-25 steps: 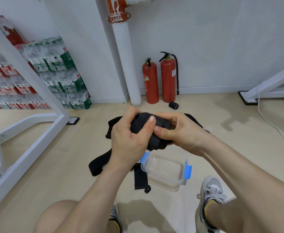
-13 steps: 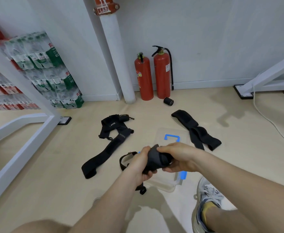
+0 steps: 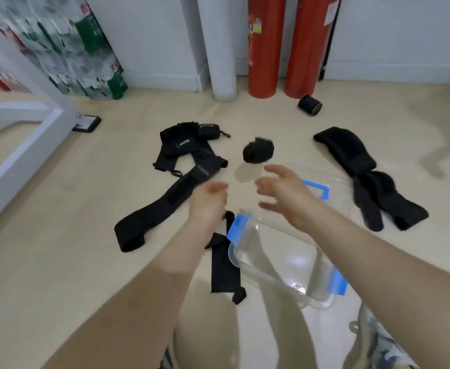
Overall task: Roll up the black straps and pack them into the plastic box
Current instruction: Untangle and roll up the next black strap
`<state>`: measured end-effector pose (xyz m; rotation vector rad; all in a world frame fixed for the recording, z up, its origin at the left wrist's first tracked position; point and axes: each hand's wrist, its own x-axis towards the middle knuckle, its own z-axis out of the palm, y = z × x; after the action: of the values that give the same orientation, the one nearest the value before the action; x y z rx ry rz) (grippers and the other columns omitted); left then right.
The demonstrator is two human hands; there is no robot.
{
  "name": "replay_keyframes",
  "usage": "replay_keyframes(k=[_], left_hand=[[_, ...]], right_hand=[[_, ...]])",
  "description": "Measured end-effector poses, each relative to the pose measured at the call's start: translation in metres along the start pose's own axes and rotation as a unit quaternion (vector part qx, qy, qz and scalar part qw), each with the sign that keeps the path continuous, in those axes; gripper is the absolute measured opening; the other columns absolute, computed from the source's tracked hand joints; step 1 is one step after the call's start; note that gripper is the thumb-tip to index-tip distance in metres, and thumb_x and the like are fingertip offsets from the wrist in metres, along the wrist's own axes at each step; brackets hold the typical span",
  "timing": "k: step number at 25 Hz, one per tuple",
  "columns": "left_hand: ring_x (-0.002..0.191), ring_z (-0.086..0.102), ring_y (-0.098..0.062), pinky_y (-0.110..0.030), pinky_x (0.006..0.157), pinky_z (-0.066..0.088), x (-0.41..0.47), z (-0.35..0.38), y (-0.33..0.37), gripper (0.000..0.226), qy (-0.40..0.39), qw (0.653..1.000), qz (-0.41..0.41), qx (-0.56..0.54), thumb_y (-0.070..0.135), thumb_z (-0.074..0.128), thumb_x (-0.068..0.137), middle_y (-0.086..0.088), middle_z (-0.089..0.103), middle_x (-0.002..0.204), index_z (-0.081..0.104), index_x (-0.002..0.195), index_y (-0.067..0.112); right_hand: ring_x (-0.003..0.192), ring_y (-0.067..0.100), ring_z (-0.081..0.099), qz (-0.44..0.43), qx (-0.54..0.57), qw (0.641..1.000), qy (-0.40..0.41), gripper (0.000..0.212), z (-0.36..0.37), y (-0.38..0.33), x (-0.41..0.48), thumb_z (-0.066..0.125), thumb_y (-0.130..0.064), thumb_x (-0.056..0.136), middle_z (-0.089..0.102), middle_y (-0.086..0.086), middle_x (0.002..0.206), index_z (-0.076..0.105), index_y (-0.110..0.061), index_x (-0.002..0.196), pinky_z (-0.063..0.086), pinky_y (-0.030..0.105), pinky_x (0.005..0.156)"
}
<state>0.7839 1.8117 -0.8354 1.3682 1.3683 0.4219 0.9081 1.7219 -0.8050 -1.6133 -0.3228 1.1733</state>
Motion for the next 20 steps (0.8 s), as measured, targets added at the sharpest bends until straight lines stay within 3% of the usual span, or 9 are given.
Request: replay_keyframes(k=[2,4,6,9,14,16,17,19,20], left_hand=[[0.091,0.065,-0.020,-0.036,0.086,0.054,0.014,-0.003,-0.063,0.031,-0.023,0.993,0.023,0.112,0.000,0.047,0.089,0.006,0.067,0.093,0.069,0.099,0.020],[0.091,0.063,-0.020,-0.033,0.083,0.049,0.030,-0.003,-0.122,0.026,-0.085,0.952,0.122,0.266,0.001,0.050,0.083,0.004,0.069,0.093,0.069,0.093,0.015],[0.114,0.057,-0.026,-0.036,0.091,0.046,0.045,-0.001,-0.169,0.031,-0.155,0.863,0.215,0.430,0.009,0.051,0.083,-0.003,0.067,0.114,0.071,0.106,0.016],[0.136,0.033,-0.026,-0.033,0.097,0.045,0.059,0.005,-0.197,0.035,-0.167,0.784,0.199,0.563,0.015,0.049,0.090,-0.001,0.044,0.140,0.065,0.121,0.023],[0.089,0.063,-0.027,-0.033,0.068,0.045,0.055,-0.015,-0.160,0.018,-0.045,0.856,0.133,0.498,0.008,0.048,0.090,-0.003,0.065,0.091,0.064,0.091,0.016],[0.072,0.058,-0.026,-0.037,0.061,0.041,0.041,-0.038,-0.136,0.016,0.000,0.911,0.138,0.387,0.000,0.048,0.082,-0.003,0.059,0.070,0.055,0.074,0.011],[0.063,0.052,-0.023,-0.037,0.056,0.041,0.031,-0.050,-0.118,0.019,0.008,0.945,0.142,0.293,-0.003,0.048,0.079,-0.002,0.053,0.061,0.053,0.067,0.011],[0.056,0.039,-0.018,-0.031,0.050,0.035,0.003,-0.072,-0.068,0.021,-0.015,0.988,0.128,0.080,-0.006,0.048,0.075,-0.005,0.041,0.056,0.046,0.058,0.006],[0.056,0.039,-0.018,-0.026,0.050,0.033,-0.017,-0.081,-0.042,0.019,-0.047,0.990,0.126,-0.029,-0.005,0.049,0.074,-0.009,0.040,0.058,0.044,0.057,0.001]], right_hand=[[0.117,0.021,0.050,-0.043,-0.256,0.964,-0.058,0.058,0.014,0.046,0.022,0.062,-0.025,0.093,0.047,0.002,0.140,0.039,-0.032,0.146,0.047,0.032,0.093],[0.147,0.026,0.017,-0.084,-0.515,0.844,-0.126,0.062,0.028,0.089,0.037,0.056,-0.046,0.093,0.023,-0.001,0.161,0.030,-0.042,0.149,0.028,0.046,0.114],[0.151,0.025,-0.010,-0.107,-0.627,0.758,-0.143,0.062,0.038,0.117,0.043,0.048,-0.056,0.092,0.004,-0.003,0.166,0.029,-0.042,0.149,0.012,0.056,0.118],[0.151,0.023,-0.011,-0.139,-0.674,0.718,-0.100,0.057,0.047,0.131,0.052,0.040,-0.058,0.093,0.007,-0.002,0.165,0.046,-0.030,0.143,0.005,0.056,0.118],[0.149,0.019,0.011,-0.106,-0.723,0.680,-0.061,0.044,0.047,0.125,0.055,0.044,-0.045,0.094,0.036,0.001,0.153,0.063,-0.020,0.123,0.008,0.052,0.119],[0.140,0.022,0.033,-0.082,-0.669,0.737,-0.041,0.034,0.051,0.124,0.051,0.046,-0.035,0.095,0.052,0.001,0.138,0.065,-0.019,0.118,0.019,0.048,0.116],[0.125,0.026,0.049,-0.056,-0.575,0.816,-0.009,0.028,0.054,0.115,0.046,0.047,-0.028,0.094,0.062,0.003,0.122,0.067,-0.015,0.109,0.030,0.043,0.110],[0.091,0.030,0.061,0.058,-0.206,0.977,0.015,0.026,0.062,0.081,0.020,0.050,-0.027,0.096,0.069,0.004,0.092,0.065,-0.007,0.090,0.046,0.036,0.090],[0.084,0.029,0.065,0.135,-0.027,0.990,-0.025,0.036,0.066,0.068,0.006,0.048,-0.036,0.100,0.073,0.006,0.088,0.065,-0.005,0.090,0.050,0.036,0.086]])
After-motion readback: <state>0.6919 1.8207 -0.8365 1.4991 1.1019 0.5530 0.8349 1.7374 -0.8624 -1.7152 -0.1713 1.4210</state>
